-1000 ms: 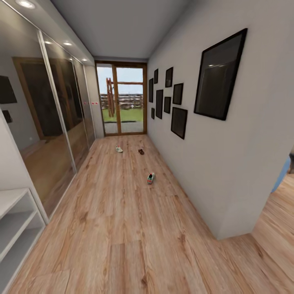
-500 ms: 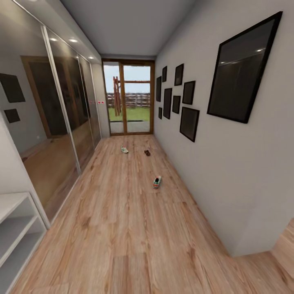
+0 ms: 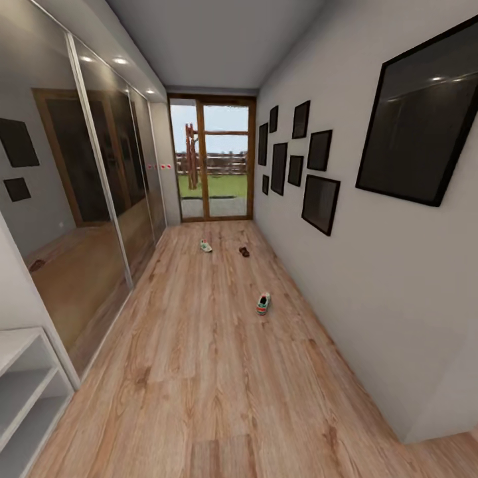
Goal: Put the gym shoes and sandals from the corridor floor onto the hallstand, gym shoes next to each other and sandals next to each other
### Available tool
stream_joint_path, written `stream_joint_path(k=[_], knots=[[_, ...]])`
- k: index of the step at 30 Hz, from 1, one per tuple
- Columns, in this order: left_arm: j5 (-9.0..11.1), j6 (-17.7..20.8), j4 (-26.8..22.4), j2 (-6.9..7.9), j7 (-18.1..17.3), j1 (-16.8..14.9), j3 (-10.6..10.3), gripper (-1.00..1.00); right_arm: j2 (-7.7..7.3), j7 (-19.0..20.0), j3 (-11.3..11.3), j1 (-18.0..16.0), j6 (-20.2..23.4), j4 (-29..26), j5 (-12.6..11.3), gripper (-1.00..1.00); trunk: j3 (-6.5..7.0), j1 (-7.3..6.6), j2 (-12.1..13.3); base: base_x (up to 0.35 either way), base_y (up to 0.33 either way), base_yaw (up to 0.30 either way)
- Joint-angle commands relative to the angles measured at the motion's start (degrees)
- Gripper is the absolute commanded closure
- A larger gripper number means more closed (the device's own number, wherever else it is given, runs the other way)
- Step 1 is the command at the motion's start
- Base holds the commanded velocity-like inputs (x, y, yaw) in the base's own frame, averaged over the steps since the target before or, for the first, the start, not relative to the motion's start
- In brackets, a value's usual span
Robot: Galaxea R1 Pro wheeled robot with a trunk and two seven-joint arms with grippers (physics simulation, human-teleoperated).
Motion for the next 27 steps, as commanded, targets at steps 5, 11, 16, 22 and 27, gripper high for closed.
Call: stream_joint_path(k=[5, 11, 16, 22, 27], knots=[[0.18, -0.17, 0.08, -0.01, -0.02, -0.04, 0.03, -1.0, 0.03, 0.01, 0.04, -0.03, -0.17, 0.08, 0.1, -1.0, -0.06, 0.03, -0.03, 0.287, 0.215, 0.0], [0.18, -0.17, 0.13, -0.01, -0.02, -0.04, 0.03, -1.0, 0.01, 0.01, 0.06, -0.03, -0.17, 0.11, 0.13, -1.0, -0.06, 0.03, -0.03, 0.301, 0.176, 0.0], [0.13, -0.17, 0.15, -0.04, -0.02, -0.04, 0.03, -1.0, 0.04, 0.01, 0.06, -0.03, -0.17, 0.11, 0.14, -1.0, -0.06, 0.03, -0.03, 0.307, 0.161, 0.0], [0.1, -0.17, 0.15, -0.03, -0.04, -0.04, 0.03, -1.0, 0.01, 0.07, 0.06, -0.03, -0.17, 0.11, 0.14, -1.0, -0.06, 0.03, -0.03, 0.31, 0.153, 0.0], [0.1, -0.17, 0.15, -0.01, -0.07, -0.1, 0.03, -1.0, 0.02, 0.09, 0.06, -0.03, -0.17, 0.11, 0.14, -1.0, -0.06, 0.03, -0.03, 0.32, 0.133, 0.0]])
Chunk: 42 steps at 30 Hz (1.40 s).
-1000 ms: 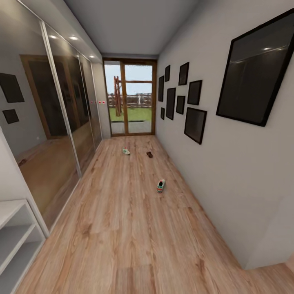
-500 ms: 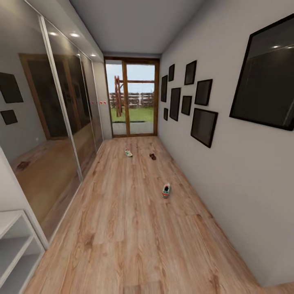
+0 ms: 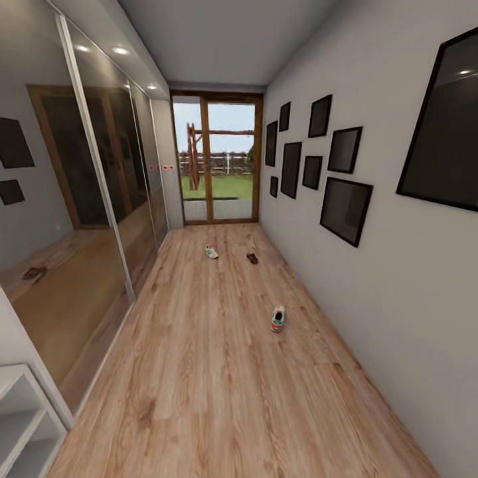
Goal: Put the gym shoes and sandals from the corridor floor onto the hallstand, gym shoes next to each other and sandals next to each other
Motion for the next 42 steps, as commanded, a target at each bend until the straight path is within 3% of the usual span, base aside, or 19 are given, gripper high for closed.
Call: stream_joint_path(k=[1, 17, 42], knots=[[0.18, -0.18, 0.05, -0.02, -0.03, -0.04, 0.05, -1.0, 0.01, 0.02, -0.02, -0.03, -0.17, 0.03, 0.06, -1.0, -0.06, 0.03, -0.03, 0.323, 0.127, 0.0], [0.18, -0.18, 0.05, -0.06, -0.05, -0.07, 0.05, -1.0, -0.02, 0.02, -0.02, -0.03, -0.17, 0.03, 0.06, -1.0, -0.06, 0.03, -0.03, 0.329, 0.11, 0.0], [0.18, -0.18, 0.05, -0.03, -0.05, -0.07, 0.05, -1.0, -0.03, 0.02, -0.02, -0.03, -0.17, 0.03, 0.06, -1.0, -0.06, 0.03, -0.03, 0.339, 0.005, 0.0]])
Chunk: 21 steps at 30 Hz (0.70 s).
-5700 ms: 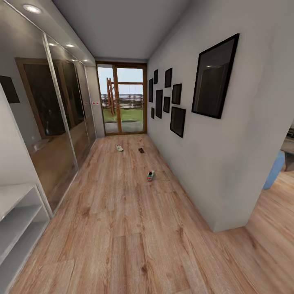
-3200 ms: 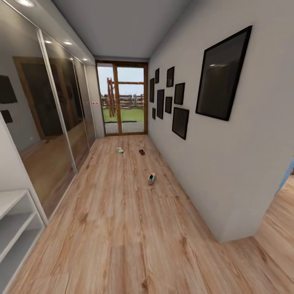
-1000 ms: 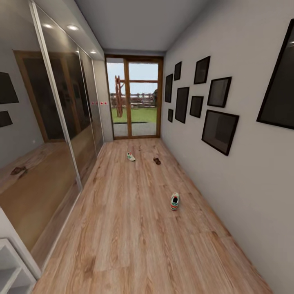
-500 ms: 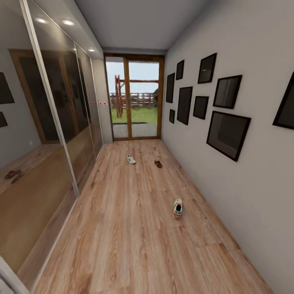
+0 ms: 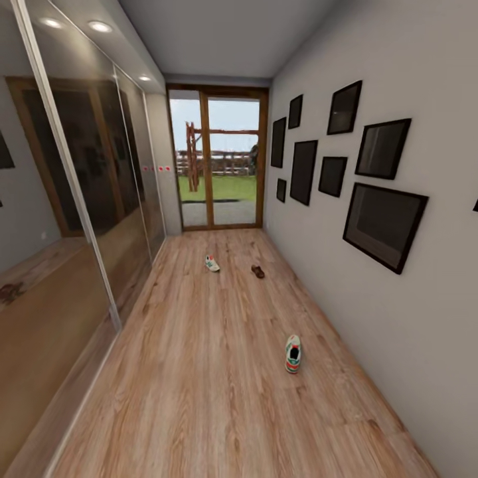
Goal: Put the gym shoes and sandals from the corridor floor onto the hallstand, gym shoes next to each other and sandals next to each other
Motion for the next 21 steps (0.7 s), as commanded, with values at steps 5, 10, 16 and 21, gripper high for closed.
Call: stream_joint_path(k=[5, 10, 16, 21], knots=[[0.18, -0.18, 0.05, 0.0, 0.05, -0.04, 0.07, -1.0, -0.01, 0.02, -0.02, -0.03, -0.17, 0.04, 0.06, -1.0, -0.06, 0.03, -0.03, 0.339, 0.0, -0.046], [0.18, -0.18, 0.05, 0.01, 0.06, -0.04, 0.07, -1.0, -0.01, 0.02, -0.02, -0.03, -0.17, 0.04, 0.06, -1.0, -0.06, 0.03, -0.03, 0.339, 0.0, -0.192], [0.18, -0.18, 0.05, 0.0, 0.07, -0.04, 0.07, -1.0, -0.01, 0.02, -0.02, -0.03, -0.17, 0.04, 0.06, -1.0, -0.06, 0.03, -0.03, 0.339, 0.0, -0.252], [0.18, -0.18, 0.05, -0.04, 0.07, -0.04, 0.07, -1.0, -0.01, 0.02, -0.02, -0.03, -0.17, 0.04, 0.06, -1.0, -0.06, 0.03, -0.03, 0.339, 0.0, -0.145]])
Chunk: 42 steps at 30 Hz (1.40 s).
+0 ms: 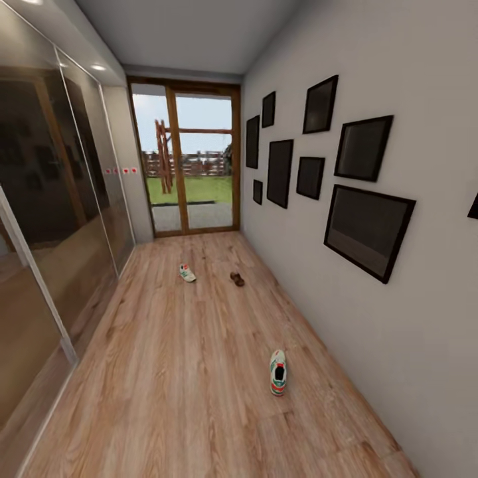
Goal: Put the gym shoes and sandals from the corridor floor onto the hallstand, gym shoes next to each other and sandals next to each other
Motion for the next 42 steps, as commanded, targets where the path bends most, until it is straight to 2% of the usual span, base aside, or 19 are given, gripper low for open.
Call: stream_joint_path(k=[1, 10, 42], knots=[[0.18, -0.18, 0.04, 0.0, -0.02, -0.03, 0.07, -1.0, 0.0, 0.02, -0.02, -0.04, -0.18, 0.04, 0.06, -1.0, -0.06, 0.03, -0.03, 0.339, 0.0, -0.033], [0.18, -0.18, 0.04, 0.04, -0.02, -0.03, 0.07, -1.0, 0.0, -0.16, -0.02, -0.04, -0.27, 0.04, 0.06, -1.0, -0.06, 0.03, -0.03, 0.333, 0.026, -0.007], [0.18, -0.18, 0.04, -0.04, -0.11, -0.03, -0.02, -1.0, -0.45, -0.07, -0.18, -0.04, -0.27, -0.06, 0.05, -1.0, -0.06, 0.03, -0.03, 0.291, 0.15, 0.0]])
